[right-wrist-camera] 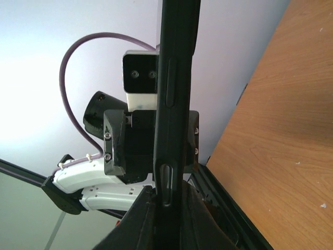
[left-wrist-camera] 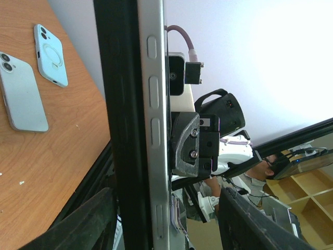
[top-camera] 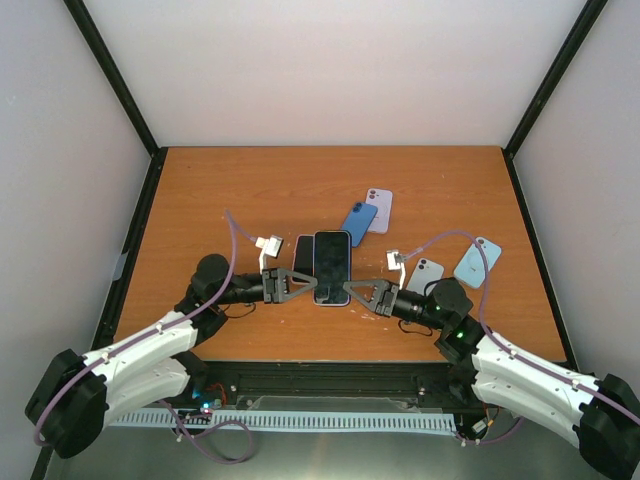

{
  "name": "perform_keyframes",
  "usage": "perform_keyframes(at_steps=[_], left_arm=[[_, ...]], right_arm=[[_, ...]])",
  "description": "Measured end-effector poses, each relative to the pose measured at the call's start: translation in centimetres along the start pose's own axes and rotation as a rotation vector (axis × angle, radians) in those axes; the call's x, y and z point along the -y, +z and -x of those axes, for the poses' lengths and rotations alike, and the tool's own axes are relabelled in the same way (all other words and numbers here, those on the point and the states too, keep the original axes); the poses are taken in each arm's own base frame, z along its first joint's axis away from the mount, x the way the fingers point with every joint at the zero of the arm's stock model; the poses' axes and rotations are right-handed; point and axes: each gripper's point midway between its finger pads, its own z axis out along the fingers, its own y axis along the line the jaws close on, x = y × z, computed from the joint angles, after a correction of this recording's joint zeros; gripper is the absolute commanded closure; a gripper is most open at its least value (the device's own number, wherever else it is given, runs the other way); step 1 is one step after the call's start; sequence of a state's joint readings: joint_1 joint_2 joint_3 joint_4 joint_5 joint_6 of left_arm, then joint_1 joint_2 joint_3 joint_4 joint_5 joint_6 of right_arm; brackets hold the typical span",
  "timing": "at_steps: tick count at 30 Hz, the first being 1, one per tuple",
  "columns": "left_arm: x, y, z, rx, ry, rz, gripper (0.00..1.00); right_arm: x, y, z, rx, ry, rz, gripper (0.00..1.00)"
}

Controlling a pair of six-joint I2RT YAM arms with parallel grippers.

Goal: Put the phone into the phone case

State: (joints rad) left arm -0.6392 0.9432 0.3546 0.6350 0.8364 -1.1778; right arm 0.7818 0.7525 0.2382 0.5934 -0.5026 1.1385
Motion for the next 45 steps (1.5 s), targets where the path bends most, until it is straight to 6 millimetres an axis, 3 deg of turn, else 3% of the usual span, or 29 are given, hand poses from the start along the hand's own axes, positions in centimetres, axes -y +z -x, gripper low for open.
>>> perform_keyframes(at_steps=[7,9,14,15,21,25,28,36,39,40,45], left_arm=[[-0.5,0.2,-0.2,-0.013,-0.014,0.005,0.47],[-0.8,0.3,-0.3,-0.021,-0.025,0.011,0.58],[-1.2,0.7,-0.8,-0.046,-0.042,0.013,0.98],[-1.3,0.7,-0.9,-0.048,-0.045,0.015,0.99],[-2.0,0.8,-0.9,-0.047,-0.063,0.053,0.99],[-2.0,0.7,-0.9,-0.048,-0.061,0.07,0.66],[-1.6,0.6,-0.6,-0.034,-0.037,0.075,0.5],[0.1,-0.1,1.3,0.046,0.067,0.086,0.39],[0.3,-0.2,2.0,0.073,0.08,0.093,0.39],[0.3,-0.2,2.1,0.078,0.082,0.093,0.43],[0.6,-0.2,2.6,0.099,0.091,0.085,0.76]], right_arm=[[-0.1,-0.3,1.1,0.063,0.008,-0.013,0.97],[0.1,-0.3,1.2,0.072,0.014,-0.019,0.97],[0.4,-0.2,1.3,0.079,0.029,-0.029,0.97],[0.5,-0.2,1.4,0.081,0.031,-0.032,0.97],[1.0,-0.2,1.3,0.084,0.031,-0.052,0.97],[1.1,-0.2,1.2,0.082,0.026,-0.055,0.97],[1.3,-0.1,1.0,0.07,0.02,-0.057,0.97],[0.4,-0.1,-0.6,-0.014,-0.014,0.008,0.97],[0.3,-0.4,-1.5,-0.048,-0.023,0.032,0.97],[0.2,-0.5,-1.7,-0.059,-0.024,0.036,0.97],[-0.4,-0.7,-2.3,-0.094,-0.041,0.066,0.97]])
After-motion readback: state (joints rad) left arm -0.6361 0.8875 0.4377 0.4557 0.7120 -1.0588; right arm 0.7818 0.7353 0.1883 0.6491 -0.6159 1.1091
